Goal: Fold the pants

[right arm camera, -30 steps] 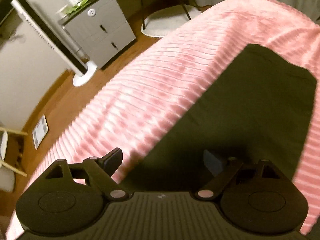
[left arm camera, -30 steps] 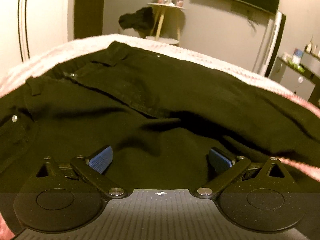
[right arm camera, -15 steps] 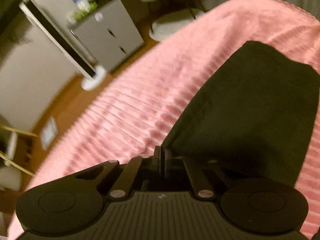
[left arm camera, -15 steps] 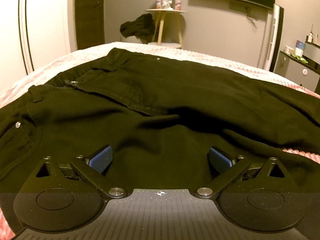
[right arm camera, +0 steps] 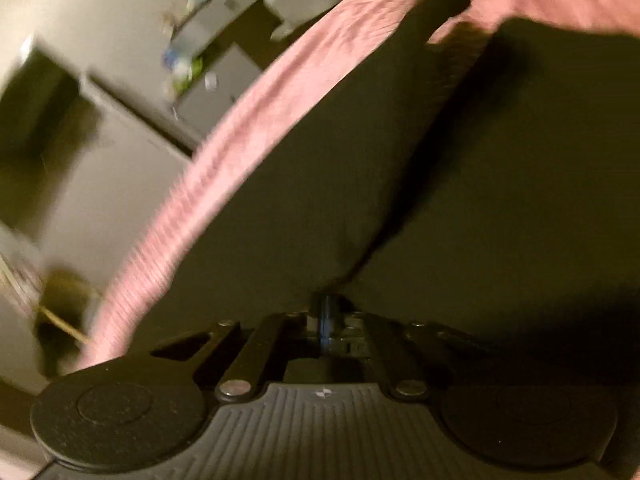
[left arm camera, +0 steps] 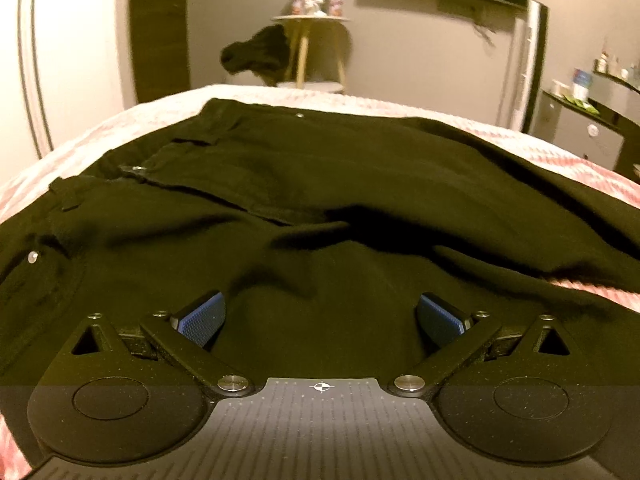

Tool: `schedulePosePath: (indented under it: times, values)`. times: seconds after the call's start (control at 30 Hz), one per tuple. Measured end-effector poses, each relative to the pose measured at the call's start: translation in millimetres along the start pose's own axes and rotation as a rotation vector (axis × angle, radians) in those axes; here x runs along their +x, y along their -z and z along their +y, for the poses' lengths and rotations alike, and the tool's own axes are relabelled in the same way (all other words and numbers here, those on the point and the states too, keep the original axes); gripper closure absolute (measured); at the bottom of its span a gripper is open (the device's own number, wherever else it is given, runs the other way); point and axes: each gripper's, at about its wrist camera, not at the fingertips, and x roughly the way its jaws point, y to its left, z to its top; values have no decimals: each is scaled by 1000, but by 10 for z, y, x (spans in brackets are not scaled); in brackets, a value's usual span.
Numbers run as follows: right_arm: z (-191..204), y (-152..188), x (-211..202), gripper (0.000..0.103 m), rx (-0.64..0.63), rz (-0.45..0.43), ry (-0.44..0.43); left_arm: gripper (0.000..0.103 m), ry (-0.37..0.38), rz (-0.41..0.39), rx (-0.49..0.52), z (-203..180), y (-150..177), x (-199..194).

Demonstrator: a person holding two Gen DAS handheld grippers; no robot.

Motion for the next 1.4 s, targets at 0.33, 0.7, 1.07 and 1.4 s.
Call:
schedulePosePath:
  times: [0.33, 0.7, 1.07, 1.4]
  values:
    - [-350, -190, 333, 60, 236, -11, -253, 0, 280, -21, -161, -342, -846, -56]
    - [-632, -242, 460, 81, 362, -17, -355, 30, 448, 283, -320, -1023, -1335, 1301]
    - [-569, -299, 360, 92, 310, -105, -399, 98, 471, 292, -413, -1013, -1266, 1357]
    - [-598, -341, -103, 94, 280, -157, -386, 98, 500, 117, -293, -266, -698, -233]
